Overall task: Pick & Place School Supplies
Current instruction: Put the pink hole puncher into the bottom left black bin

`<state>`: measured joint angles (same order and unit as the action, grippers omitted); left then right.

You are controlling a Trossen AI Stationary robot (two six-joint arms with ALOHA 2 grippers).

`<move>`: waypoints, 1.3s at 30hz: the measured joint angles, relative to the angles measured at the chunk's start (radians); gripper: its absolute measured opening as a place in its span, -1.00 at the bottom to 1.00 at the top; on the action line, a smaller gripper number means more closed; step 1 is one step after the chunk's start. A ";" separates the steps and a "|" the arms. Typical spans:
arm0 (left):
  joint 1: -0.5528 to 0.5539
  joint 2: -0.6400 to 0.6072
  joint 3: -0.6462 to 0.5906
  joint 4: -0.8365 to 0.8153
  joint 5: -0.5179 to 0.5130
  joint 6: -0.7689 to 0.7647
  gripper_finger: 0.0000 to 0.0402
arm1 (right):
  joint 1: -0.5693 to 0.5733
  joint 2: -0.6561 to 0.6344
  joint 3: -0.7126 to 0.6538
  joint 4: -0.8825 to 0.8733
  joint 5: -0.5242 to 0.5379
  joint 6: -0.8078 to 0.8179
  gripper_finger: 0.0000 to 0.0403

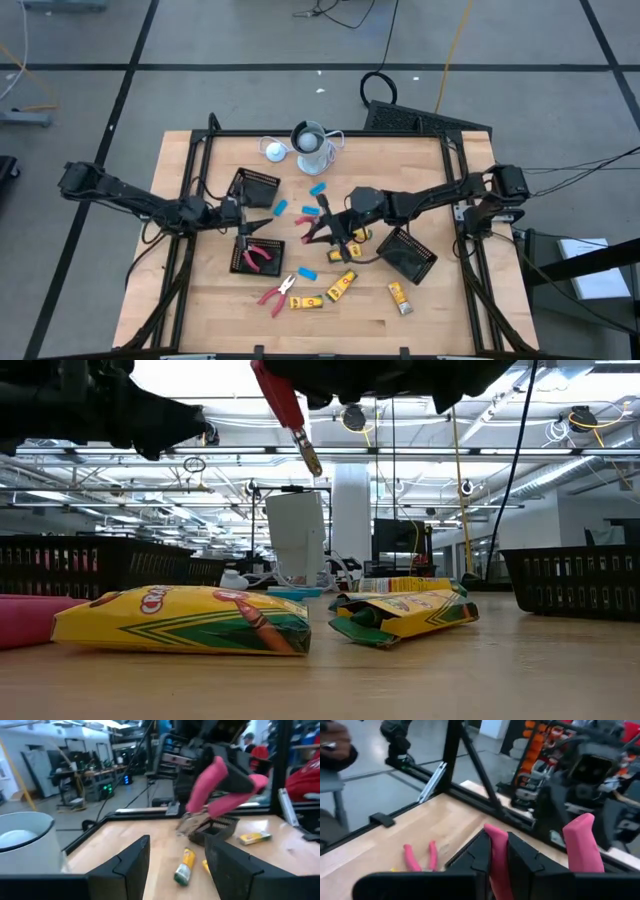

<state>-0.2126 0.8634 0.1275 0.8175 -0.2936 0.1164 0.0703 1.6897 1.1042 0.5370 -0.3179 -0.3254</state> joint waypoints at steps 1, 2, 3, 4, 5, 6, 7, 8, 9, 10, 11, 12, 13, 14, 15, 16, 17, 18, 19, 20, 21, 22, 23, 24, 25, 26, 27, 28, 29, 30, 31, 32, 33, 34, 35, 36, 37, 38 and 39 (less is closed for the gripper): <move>0.006 0.020 0.000 0.032 0.026 -0.005 -0.05 | -0.001 0.000 0.000 0.006 -0.002 0.000 -0.87; 0.012 0.043 0.004 0.063 0.057 -0.011 -0.05 | -0.002 0.000 0.000 0.015 -0.015 0.002 -0.87; 0.021 0.070 0.009 0.090 0.085 -0.018 -0.05 | -0.004 0.000 0.000 0.022 -0.029 0.004 -0.87; 0.028 0.101 0.017 0.116 0.110 -0.021 -0.05 | -0.005 0.000 0.000 0.022 -0.033 0.006 -0.87; 0.034 0.139 0.028 0.137 0.128 -0.022 -0.05 | -0.006 0.000 0.000 0.021 -0.034 0.006 -0.87; 0.040 0.180 0.043 0.158 0.143 -0.022 -0.05 | -0.008 0.003 0.000 0.020 -0.034 0.006 -0.87; 0.045 0.217 0.055 0.180 0.149 -0.020 -0.05 | -0.010 0.011 0.000 0.027 -0.033 0.007 -0.87; 0.051 0.253 0.066 0.201 0.157 -0.019 -0.05 | -0.011 0.020 0.000 0.038 -0.030 0.010 -0.87; 0.057 0.293 0.081 0.227 0.162 -0.015 -0.05 | -0.012 0.024 0.000 0.038 -0.028 0.016 -0.87; 0.062 0.332 0.094 0.255 0.164 -0.013 -0.05 | -0.013 0.025 0.000 0.033 -0.028 0.021 -0.87; 0.069 0.369 0.106 0.281 0.168 -0.008 -0.05 | -0.013 0.025 0.000 0.033 -0.028 0.023 -0.87; 0.075 0.398 0.114 0.304 0.180 -0.003 -0.05 | -0.012 0.026 0.000 0.036 -0.028 0.024 -0.87; 0.081 0.422 0.122 0.323 0.200 -0.001 -0.05 | -0.012 0.036 0.001 0.047 -0.028 0.023 -0.87; 0.089 0.443 0.131 0.345 0.219 -0.001 -0.05 | -0.012 0.043 0.002 0.053 -0.029 0.023 -0.87; 0.094 0.461 0.141 0.362 0.233 -0.001 -0.05 | -0.011 0.046 0.001 0.042 -0.029 0.025 -0.87; 0.098 0.476 0.148 0.372 0.248 -0.001 -0.05 | -0.011 0.049 -0.002 0.032 -0.029 0.028 -0.87; 0.101 0.489 0.155 0.373 0.251 0.001 -0.05 | -0.011 0.050 -0.002 0.030 -0.029 0.029 -0.87; 0.102 0.495 0.162 0.368 0.251 0.006 -0.05 | -0.011 0.049 -0.002 0.031 -0.028 0.029 -0.87; 0.102 0.495 0.166 0.367 0.252 0.016 -0.05 | -0.012 0.047 -0.001 0.032 -0.028 0.029 -0.87; 0.102 0.493 0.173 0.370 0.255 0.023 -0.05 | -0.012 0.045 0.001 0.032 -0.027 0.029 -0.87; 0.102 0.492 0.181 0.375 0.265 0.028 -0.05 | -0.012 0.045 0.002 0.027 -0.026 0.028 -0.87; 0.102 0.492 0.184 0.376 0.275 0.029 -0.05 | -0.012 0.045 0.002 0.022 -0.026 0.028 -0.87; 0.102 0.492 0.185 0.372 0.279 0.029 -0.05 | -0.012 0.046 0.001 0.017 -0.026 0.027 -0.87; 0.102 0.493 0.189 0.364 0.284 0.029 -0.05 | -0.012 0.047 0.000 0.015 -0.026 0.027 -0.87; 0.102 0.493 0.193 0.364 0.292 0.029 -0.05 | -0.012 0.047 0.000 0.015 -0.026 0.027 -0.87; 0.102 0.493 0.196 0.367 0.294 0.029 -0.05 | -0.015 0.047 0.000 0.019 -0.027 0.026 -0.87; 0.102 0.492 0.199 0.367 0.294 0.028 -0.05 | -0.017 0.047 0.000 0.023 -0.027 0.026 -0.87; 0.102 0.492 0.202 0.364 0.295 0.028 -0.05 | -0.019 0.047 0.000 0.024 -0.026 0.026 -0.87; 0.102 0.492 0.204 0.361 0.294 0.027 -0.05 | -0.019 0.047 0.000 0.022 -0.026 0.026 -0.87; 0.102 0.493 0.204 0.360 0.294 0.027 -0.05 | -0.020 0.047 0.000 0.022 -0.026 0.026 -0.87; 0.102 0.493 0.207 0.360 0.294 0.027 -0.05 | -0.020 0.047 0.000 0.022 -0.025 0.026 -0.87; 0.102 0.493 0.211 0.361 0.294 0.025 -0.05 | -0.020 0.047 0.000 0.025 -0.025 0.026 -0.87; 0.102 0.493 0.211 0.362 0.294 0.025 -0.05 | -0.019 0.047 0.000 0.028 -0.026 0.026 -0.87; 0.102 0.493 0.211 0.362 0.294 0.024 -0.05 | -0.019 0.047 0.000 0.028 -0.026 0.026 -0.87; 0.102 0.493 0.211 0.362 0.294 0.022 -0.05 | -0.019 0.047 0.000 0.028 -0.026 0.027 -0.87; 0.102 0.493 0.211 0.362 0.293 0.020 -0.05 | -0.019 0.047 0.000 0.028 -0.026 0.028 -0.87; 0.102 0.493 0.211 0.362 0.292 0.016 -0.05 | -0.019 0.047 0.000 0.028 -0.027 0.028 -0.87; 0.103 0.493 0.211 0.363 0.289 0.015 -0.05 | -0.019 0.047 0.000 0.031 -0.027 0.028 -0.87; 0.103 0.493 0.211 0.363 0.288 0.014 -0.05 | -0.019 0.047 0.000 0.035 -0.027 0.028 -0.87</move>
<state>-0.1097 1.3560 0.3386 1.1806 -0.0056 0.1306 0.0513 1.7363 1.1046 0.5722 -0.3450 -0.2971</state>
